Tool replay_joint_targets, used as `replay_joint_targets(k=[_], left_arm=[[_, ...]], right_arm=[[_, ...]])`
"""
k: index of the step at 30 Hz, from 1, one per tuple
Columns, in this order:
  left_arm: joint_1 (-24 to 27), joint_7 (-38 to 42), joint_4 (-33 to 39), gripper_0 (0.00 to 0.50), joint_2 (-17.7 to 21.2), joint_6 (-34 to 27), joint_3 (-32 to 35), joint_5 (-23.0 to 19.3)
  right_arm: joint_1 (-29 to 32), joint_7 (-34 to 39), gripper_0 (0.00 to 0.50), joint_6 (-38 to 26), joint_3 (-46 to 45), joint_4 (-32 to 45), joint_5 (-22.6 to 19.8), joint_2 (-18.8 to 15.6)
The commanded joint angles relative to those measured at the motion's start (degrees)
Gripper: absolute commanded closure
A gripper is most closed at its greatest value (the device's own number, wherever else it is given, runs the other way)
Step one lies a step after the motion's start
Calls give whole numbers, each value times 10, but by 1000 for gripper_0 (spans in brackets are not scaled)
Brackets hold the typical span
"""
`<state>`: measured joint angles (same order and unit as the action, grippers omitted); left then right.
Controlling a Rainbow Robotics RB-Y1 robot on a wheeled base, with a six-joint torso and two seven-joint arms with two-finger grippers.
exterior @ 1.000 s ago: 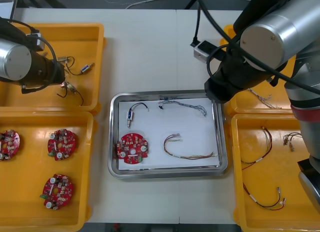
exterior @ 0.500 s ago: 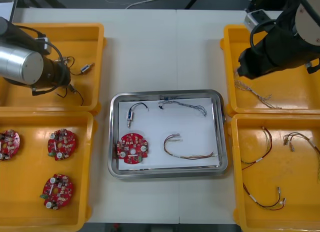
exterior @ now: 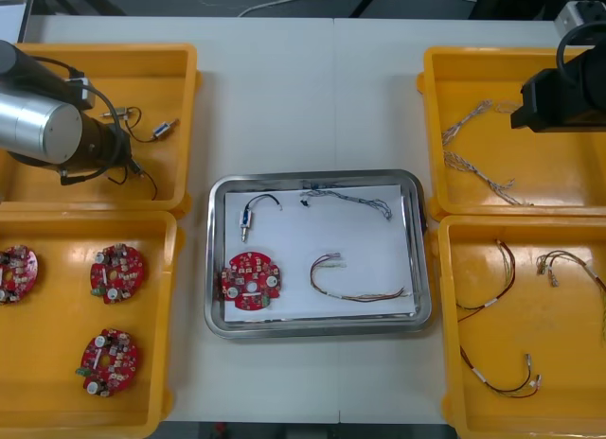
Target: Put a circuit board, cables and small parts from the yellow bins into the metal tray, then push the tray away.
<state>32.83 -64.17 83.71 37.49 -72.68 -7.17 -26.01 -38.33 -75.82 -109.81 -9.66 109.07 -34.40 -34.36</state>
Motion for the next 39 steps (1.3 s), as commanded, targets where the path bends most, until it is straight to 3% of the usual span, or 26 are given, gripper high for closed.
replay_joint_targets(k=[1, 11, 14, 25, 26, 28, 29, 30, 39], left_arm=[[26, -17, 0, 42, -5, 7, -5, 3], [25, -25, -5, 179, -5, 8, -5, 4], [25, -28, -7, 262, -5, 8, -5, 10], [25, -34, -34, 243, -6, 45, -15, 11], [25, -35, -35, 265, -5, 46, -15, 10], [25, -37, -36, 432, -5, 47, -15, 7], [25, -37, -36, 485, -5, 47, -15, 6], [25, -37, -36, 500, -6, 47, -15, 5], [25, -44, -35, 500, -5, 47, -13, -6]], right_arm=[[27, 11, 0, -2, -54, 20, -9, -23], [57, 6, 0, -2, -80, 20, -13, -33], [66, 5, 0, -2, -80, 19, -15, -38], [107, 4, 0, -2, -80, 20, -30, -44], [110, 4, 0, -2, -79, 21, -32, -44], [123, 4, 0, -2, -80, 25, -36, -44], [126, 4, 0, -2, -80, 28, -37, -44], [135, 5, 0, -2, -80, 33, -37, -44], [190, 11, 0, -2, -86, 88, -40, -44]])
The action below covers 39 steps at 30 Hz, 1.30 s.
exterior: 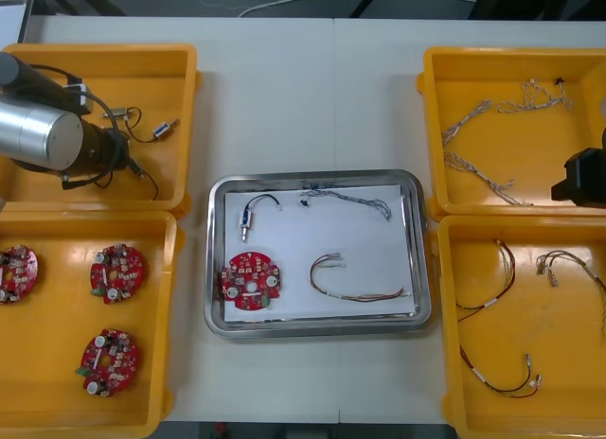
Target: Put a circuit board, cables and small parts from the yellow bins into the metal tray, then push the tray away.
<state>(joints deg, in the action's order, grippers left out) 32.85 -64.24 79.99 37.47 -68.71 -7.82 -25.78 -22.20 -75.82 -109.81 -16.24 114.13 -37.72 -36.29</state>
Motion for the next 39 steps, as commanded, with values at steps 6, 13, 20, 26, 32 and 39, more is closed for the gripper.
replay_joint_targets(k=[6, 13, 20, 26, 32, 39], left_arm=[[27, -53, 31, 500, -5, -34, 12, -15], [27, -60, 93, 500, -3, -128, 42, -22], [26, -57, 134, 500, 1, -181, 56, -33], [26, -48, 182, 500, 3, -245, 69, -40], [26, -32, 224, 500, 4, -299, 69, -41], [26, 25, 284, 500, 5, -365, 66, -61]], right_arm=[[58, 11, 0, -2, -34, 67, -12, -26], [88, 12, 0, -2, -46, 101, -20, -31], [105, 11, 0, -2, -55, 115, -27, -35], [106, 8, 0, -2, -69, 120, -41, -41], [106, 10, 0, -2, -86, 121, -50, -42], [106, 11, 0, -2, -91, 120, -58, -42]])
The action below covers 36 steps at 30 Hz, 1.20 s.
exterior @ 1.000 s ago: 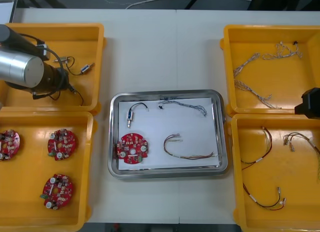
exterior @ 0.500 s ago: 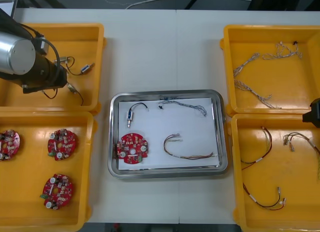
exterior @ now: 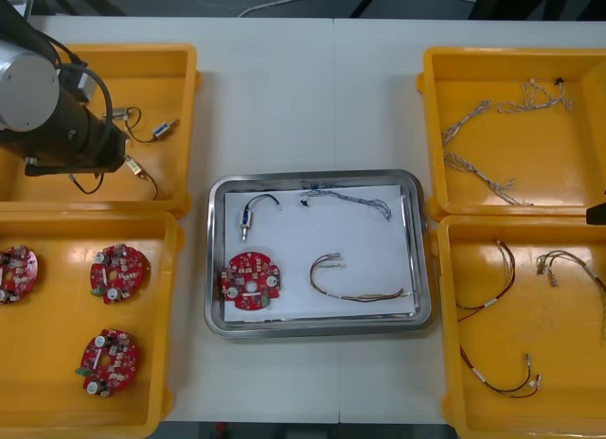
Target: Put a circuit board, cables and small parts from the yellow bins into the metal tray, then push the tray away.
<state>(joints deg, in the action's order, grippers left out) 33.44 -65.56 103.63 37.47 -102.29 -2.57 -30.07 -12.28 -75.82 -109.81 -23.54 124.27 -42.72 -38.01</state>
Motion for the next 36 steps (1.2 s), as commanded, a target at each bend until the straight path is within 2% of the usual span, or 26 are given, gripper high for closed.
replay_joint_targets(k=[1, 7, 21, 31, 36], left_arm=[[20, 49, 58, 500, 5, -38, 12, -24], [20, 119, 110, 500, 6, -62, -27, -26], [20, 277, 192, 500, 6, -47, -171, 2], [20, 309, 198, 500, 5, 10, -244, 19], [22, 320, 197, 500, -5, 30, -277, 43]], right_arm=[[5, 11, 0, -2, -18, 19, -9, -27], [3, 13, 0, -2, -16, 19, -10, -30], [2, 13, 0, -2, -13, 21, -18, -30], [2, 13, 0, -2, -12, 25, -25, -30], [2, 15, 0, -2, -10, 25, -24, -30]])
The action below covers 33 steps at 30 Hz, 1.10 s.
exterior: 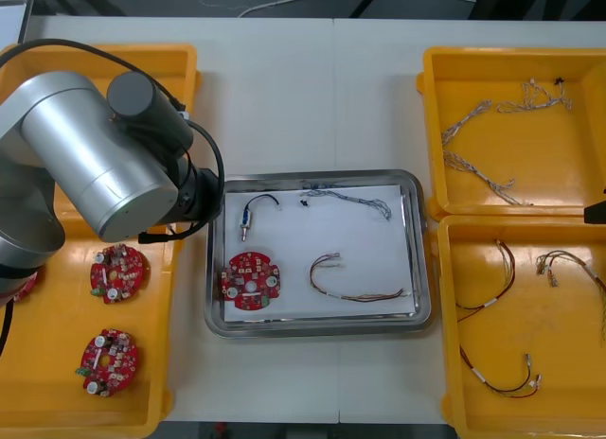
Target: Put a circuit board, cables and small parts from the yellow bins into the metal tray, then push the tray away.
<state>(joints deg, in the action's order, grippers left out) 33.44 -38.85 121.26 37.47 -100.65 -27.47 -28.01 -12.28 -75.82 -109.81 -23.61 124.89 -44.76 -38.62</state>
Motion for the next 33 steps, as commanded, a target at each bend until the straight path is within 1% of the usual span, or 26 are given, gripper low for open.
replay_joint_targets(k=[1, 6, 13, 15, 19, 24, 27, 33], left_arm=[[23, 54, 21, 500, -8, 13, -33, 26], [30, 62, 18, 500, -34, 12, -58, 43], [48, 67, 5, 500, -63, 11, -89, 49], [52, 66, -1, 500, -65, 11, -96, 50], [80, 65, -37, 500, -81, 12, -126, 57], [94, 63, -64, 500, -94, 19, -135, 59], [107, 62, -92, 500, -108, 27, -144, 60], [122, 58, -144, 500, -125, 46, -157, 75]], right_arm=[[2, 15, 0, -2, -8, 18, -4, -23], [1, 15, 0, -2, -7, 19, -5, -23], [-4, 17, 0, -2, -4, 19, -5, -23], [-4, 18, 0, -2, -3, 19, -5, -23], [-4, 17, 0, -2, -2, 19, -6, -23], [-5, 17, 0, -2, -1, 19, -7, -23], [-5, 18, 0, -2, -1, 21, -7, -23], [-4, 18, 0, -2, -1, 21, -7, -22]])
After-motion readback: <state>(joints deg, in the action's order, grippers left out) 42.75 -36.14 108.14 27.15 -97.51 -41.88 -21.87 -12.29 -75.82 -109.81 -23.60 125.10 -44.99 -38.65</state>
